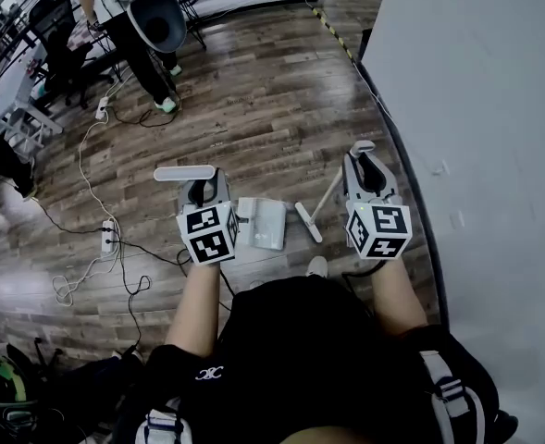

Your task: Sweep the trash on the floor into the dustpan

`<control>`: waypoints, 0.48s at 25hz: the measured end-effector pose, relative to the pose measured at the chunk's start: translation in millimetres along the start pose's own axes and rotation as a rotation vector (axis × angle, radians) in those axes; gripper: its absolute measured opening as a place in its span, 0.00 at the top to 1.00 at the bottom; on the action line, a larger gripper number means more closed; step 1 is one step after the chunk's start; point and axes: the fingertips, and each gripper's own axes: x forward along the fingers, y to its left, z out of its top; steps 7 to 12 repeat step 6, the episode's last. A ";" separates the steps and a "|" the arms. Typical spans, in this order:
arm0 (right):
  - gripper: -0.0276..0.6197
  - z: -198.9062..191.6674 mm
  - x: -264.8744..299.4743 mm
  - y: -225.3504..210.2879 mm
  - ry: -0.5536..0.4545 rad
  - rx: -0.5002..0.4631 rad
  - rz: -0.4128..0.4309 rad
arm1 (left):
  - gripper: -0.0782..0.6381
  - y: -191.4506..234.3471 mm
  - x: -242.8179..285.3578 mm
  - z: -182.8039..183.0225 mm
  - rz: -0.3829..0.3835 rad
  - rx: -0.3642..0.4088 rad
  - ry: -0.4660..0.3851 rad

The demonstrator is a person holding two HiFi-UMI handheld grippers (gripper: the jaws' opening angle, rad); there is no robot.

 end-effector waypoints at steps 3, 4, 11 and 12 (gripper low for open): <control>0.81 -2.5 1.4 -8.1 -0.001 0.004 -0.003 | 0.74 -1.9 3.5 0.6 0.007 -0.006 -0.004; 0.81 0.0 3.1 -10.5 -0.008 0.003 -0.004 | 0.74 -1.7 5.3 3.7 0.009 -0.009 -0.011; 0.81 8.3 8.0 -15.0 -0.026 -0.001 -0.003 | 0.74 -1.0 9.4 12.8 0.014 -0.016 -0.029; 0.81 8.3 8.0 -15.0 -0.026 -0.001 -0.003 | 0.74 -1.0 9.4 12.8 0.014 -0.016 -0.029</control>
